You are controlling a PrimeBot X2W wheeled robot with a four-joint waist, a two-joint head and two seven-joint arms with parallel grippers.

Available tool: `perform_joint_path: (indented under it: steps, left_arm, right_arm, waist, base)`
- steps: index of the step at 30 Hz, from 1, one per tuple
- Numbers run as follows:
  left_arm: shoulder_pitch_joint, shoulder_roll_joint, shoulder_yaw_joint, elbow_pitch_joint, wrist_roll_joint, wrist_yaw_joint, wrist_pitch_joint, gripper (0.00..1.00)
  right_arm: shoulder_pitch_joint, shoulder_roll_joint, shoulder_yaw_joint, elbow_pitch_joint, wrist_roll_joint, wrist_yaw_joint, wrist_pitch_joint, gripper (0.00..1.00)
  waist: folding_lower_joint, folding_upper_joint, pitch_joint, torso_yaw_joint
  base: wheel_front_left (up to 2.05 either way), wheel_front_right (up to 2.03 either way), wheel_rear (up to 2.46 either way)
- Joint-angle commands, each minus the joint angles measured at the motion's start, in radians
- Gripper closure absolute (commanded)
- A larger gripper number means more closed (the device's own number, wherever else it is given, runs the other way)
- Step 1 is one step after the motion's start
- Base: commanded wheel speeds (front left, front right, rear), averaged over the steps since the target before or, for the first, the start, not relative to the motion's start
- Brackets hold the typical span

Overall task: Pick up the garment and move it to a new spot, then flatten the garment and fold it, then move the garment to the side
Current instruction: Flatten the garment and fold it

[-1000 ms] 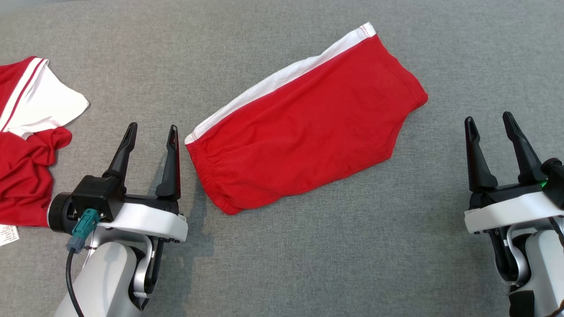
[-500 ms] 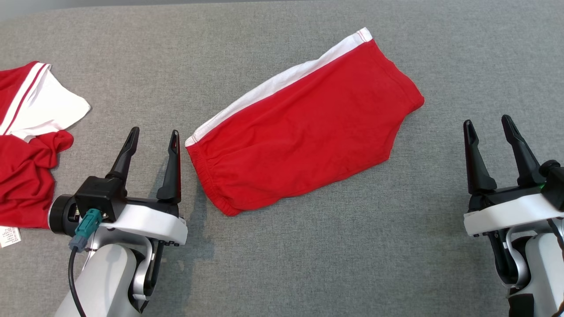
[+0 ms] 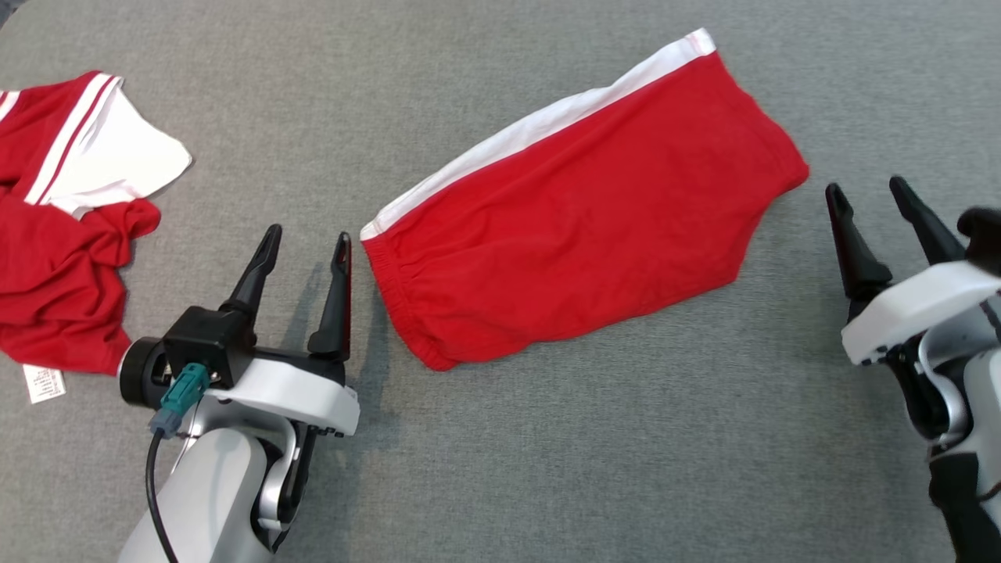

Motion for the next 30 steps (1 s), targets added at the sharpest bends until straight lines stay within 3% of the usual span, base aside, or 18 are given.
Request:
perform_joint_path:
  steps: [1, 7, 16, 17, 18, 19, 24, 30]
  left_arm:
    - [-0.029, -0.004, -0.005, 0.003, -0.003, -0.007, 0.0, 0.0]
    - [-0.066, -0.033, -0.028, 0.024, 0.005, -0.022, -0.013, 0.0]
    - [-0.082, -0.052, -0.032, 0.052, 0.007, -0.03, -0.029, 0.0]
    - [-0.082, -0.052, -0.03, 0.055, 0.006, -0.03, -0.03, 0.0]
    - [-0.083, -0.052, -0.028, 0.057, 0.007, -0.03, -0.032, 0.0]
    - [-0.083, -0.053, -0.027, 0.059, 0.007, -0.029, -0.033, 0.0]
    - [-0.081, -0.049, -0.023, 0.064, 0.011, -0.028, -0.036, 0.0]
    - [-0.064, -0.036, -0.019, 0.059, 0.012, -0.024, -0.037, 0.0]
  right_arm:
    - [-0.045, -0.026, 0.017, 0.02, 0.019, 0.0, 0.03, 0.0]
    - [-0.166, -0.085, 0.116, 0.107, 0.066, 0.0, 0.08, 0.0]
    - [-0.203, -0.098, 0.206, 0.223, 0.13, 0.0, 0.126, 0.0]
    - [-0.2, -0.098, 0.215, 0.228, 0.142, 0.0, 0.132, 0.05]
    - [-0.196, -0.096, 0.222, 0.231, 0.153, 0.0, 0.135, 0.76]
    - [-0.19, -0.095, 0.226, 0.233, 0.164, 0.0, 0.141, 1.0]
    - [-0.153, -0.095, 0.205, 0.208, 0.191, -0.001, 0.101, 1.0]
    - [-0.037, -0.048, 0.121, 0.123, 0.211, -0.001, 0.013, 1.0]
  waist:
    - [0.0, 0.0, 0.028, 0.03]
    - [0.0, 0.0, 0.074, 0.082]
    - [0.0, 0.0, 0.087, 0.103]
    - [0.0, 0.0, 0.087, 0.102]
    - [0.0, 0.0, 0.086, 0.101]
    - [0.0, 0.0, 0.085, 0.099]
    - [0.0, 0.0, 0.074, 0.08]
    - [0.0, 0.0, 0.047, 0.04]
  base:
    - [0.0, 0.0, 0.0]
    - [0.0, 0.0, 0.0]
    - [0.0, 0.0, 0.0]
    - [0.0, 0.0, 0.0]
    - [0.0, 0.0, 0.0]
    - [0.0, 0.0, 0.0]
    - [0.0, 0.0, 0.0]
    - [0.0, 0.0, 0.0]
